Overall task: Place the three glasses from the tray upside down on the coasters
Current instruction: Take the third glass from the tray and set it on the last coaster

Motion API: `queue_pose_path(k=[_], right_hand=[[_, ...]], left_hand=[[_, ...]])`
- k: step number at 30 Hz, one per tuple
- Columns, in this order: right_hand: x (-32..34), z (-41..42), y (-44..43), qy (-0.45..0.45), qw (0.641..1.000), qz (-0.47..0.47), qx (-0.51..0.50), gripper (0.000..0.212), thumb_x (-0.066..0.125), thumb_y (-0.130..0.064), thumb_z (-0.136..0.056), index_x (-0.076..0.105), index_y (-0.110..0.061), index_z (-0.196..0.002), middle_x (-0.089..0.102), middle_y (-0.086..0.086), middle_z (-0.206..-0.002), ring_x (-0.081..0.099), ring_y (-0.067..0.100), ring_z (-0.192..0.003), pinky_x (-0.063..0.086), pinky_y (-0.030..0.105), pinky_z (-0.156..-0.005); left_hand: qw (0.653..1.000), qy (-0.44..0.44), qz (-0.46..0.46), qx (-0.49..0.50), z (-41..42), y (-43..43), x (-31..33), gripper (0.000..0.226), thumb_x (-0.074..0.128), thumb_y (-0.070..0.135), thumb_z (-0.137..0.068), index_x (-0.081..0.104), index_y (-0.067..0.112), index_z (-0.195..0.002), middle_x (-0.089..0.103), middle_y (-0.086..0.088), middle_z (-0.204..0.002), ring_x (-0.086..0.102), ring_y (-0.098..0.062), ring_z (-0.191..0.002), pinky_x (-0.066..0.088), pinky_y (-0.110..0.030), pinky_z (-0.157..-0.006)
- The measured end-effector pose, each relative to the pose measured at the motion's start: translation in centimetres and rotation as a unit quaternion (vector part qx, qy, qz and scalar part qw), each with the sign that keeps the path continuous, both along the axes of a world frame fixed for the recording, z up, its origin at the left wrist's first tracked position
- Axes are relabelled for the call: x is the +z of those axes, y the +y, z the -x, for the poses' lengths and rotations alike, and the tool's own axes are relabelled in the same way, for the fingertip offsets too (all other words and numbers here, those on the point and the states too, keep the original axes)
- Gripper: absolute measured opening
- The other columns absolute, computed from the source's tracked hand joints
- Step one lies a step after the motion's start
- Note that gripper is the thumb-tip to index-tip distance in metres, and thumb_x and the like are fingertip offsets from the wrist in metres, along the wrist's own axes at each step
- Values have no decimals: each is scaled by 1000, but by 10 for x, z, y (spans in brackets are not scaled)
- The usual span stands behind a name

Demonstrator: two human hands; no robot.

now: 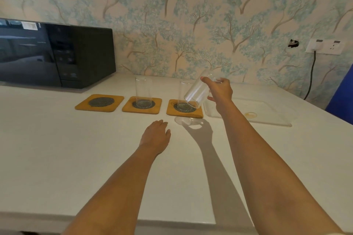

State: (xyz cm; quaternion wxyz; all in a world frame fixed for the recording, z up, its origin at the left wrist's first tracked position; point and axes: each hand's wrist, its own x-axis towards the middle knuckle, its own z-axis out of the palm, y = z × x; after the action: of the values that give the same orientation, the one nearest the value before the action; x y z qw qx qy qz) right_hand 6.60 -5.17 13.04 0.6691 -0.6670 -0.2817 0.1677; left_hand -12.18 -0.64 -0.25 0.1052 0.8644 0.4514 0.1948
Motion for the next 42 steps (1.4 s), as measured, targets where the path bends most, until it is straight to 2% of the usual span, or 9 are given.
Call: queue_pose_path(k=[3,7,10,22,30,37,42], right_hand=[[-1,26,9,0,1000,-7,2,77,79,-39,-69,43,-14,-132,53,8,-127,57,26,-110,57,38,-85],[-2,52,20,-12,1000,-5,6,79,79,-40,-69,41,-15,-134,52,8,-127,55,27,-114,52,45,-98],[-2,73,31,-22,1000,-2,15,79,78,-41,-70,41,-15,-134,52,7,-126,54,27,-116,50,46,-100],[0,145,94,-61,996,5,69,80,79,-41,-69,40,-16,-135,51,8,-131,55,27,-117,50,47,-99],[0,189,148,-87,991,7,102,80,79,-41,-70,41,-14,-134,52,10,-132,56,28,-116,51,46,-97],[-9,216,195,-132,983,26,123,80,77,-41,-72,40,-12,-136,53,11,-132,56,29,-117,51,39,-97],[-18,231,224,-148,977,45,145,79,77,-42,-71,41,-12,-134,55,9,-129,56,27,-116,44,32,-87]], left_hand=[[1000,7,6,5,25,10,-1,49,30,34,-100,31,14,-145,29,-5,-155,25,-20,-143,20,-33,-117],[1000,13,10,11,51,22,-2,50,31,36,-99,32,15,-144,30,-5,-155,26,-20,-143,21,-34,-117],[1000,20,5,20,70,32,-2,50,31,37,-99,33,16,-144,32,-4,-154,29,-21,-142,23,-35,-116],[997,68,3,47,132,86,0,50,25,37,-100,28,17,-145,22,-6,-157,20,-22,-145,16,-39,-118],[995,59,-39,68,171,127,3,51,32,36,-98,28,14,-144,23,-7,-156,20,-24,-145,19,-43,-118],[995,32,-11,90,178,155,4,55,34,38,-98,24,12,-146,19,-9,-158,17,-25,-146,17,-42,-118],[994,35,0,101,175,161,1,57,28,41,-98,22,12,-147,19,-9,-158,16,-24,-146,16,-42,-118]])
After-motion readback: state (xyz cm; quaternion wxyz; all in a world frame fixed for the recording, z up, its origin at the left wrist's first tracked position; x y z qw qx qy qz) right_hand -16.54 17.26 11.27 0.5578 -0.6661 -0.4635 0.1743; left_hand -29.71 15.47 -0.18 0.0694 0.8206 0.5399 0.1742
